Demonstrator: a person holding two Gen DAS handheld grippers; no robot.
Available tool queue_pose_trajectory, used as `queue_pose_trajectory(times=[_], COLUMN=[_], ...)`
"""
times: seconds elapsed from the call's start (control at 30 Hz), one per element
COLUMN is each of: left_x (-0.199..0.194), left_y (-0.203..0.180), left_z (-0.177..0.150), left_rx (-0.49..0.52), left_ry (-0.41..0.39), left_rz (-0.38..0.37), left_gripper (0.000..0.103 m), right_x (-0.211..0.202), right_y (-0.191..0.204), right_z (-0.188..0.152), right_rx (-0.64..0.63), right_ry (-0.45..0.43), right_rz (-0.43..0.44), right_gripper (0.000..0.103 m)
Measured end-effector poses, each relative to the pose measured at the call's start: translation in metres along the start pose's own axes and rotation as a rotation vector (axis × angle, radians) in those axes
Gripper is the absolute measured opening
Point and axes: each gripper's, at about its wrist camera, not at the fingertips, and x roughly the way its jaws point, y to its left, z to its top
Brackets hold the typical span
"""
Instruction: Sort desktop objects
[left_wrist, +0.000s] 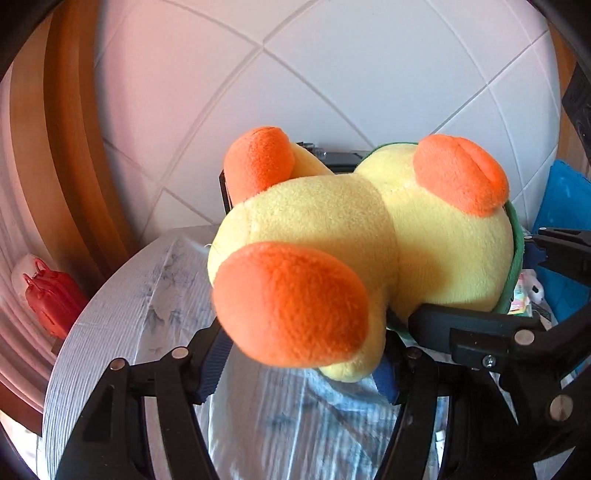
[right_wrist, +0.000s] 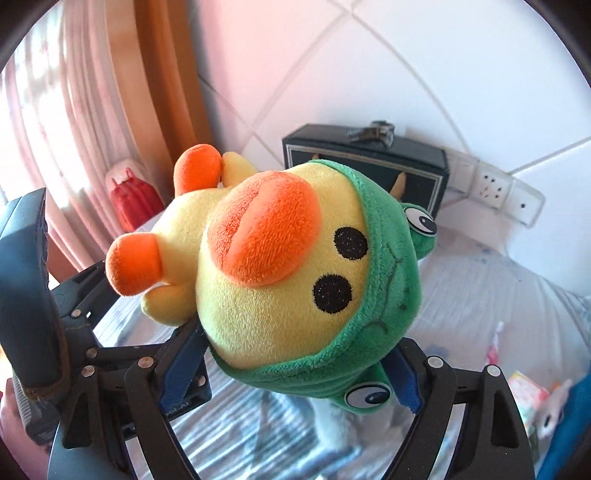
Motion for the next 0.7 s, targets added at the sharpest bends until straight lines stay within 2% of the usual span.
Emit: queue_pose_trajectory(times=[0.17, 0.33, 0.57, 0.7], left_x=[-0.060, -0.106, -0.150, -0.171], left_y=[-0.028, -0.063, -0.125, -0.177], left_z=[-0.002, 0.000, 0.013, 0.026], left_rx=[0.033, 0.069, 0.127, 0.174], left_ry=[-0.059, -0.118, -0.209, -0.269], left_rz=[-0.023, -0.060, -0.141, -0.198], left_gripper=[0.065, 0.065, 0.065, 0.065], right_x=[-0.061, -0.122, -0.212, -0.261], right_y=[0.010, 0.021, 0.005, -0.012], right_z=[-0.016, -0.042, -0.074, -0.092], right_rx=[0.029, 0.050, 0.089, 0.111], right_ry=[-0.051, -0.107, -0.196, -0.245], right_rz=[0.003, -0.036, -0.104, -0.158], right_gripper=[0.088, 0.088, 0.088, 0.087])
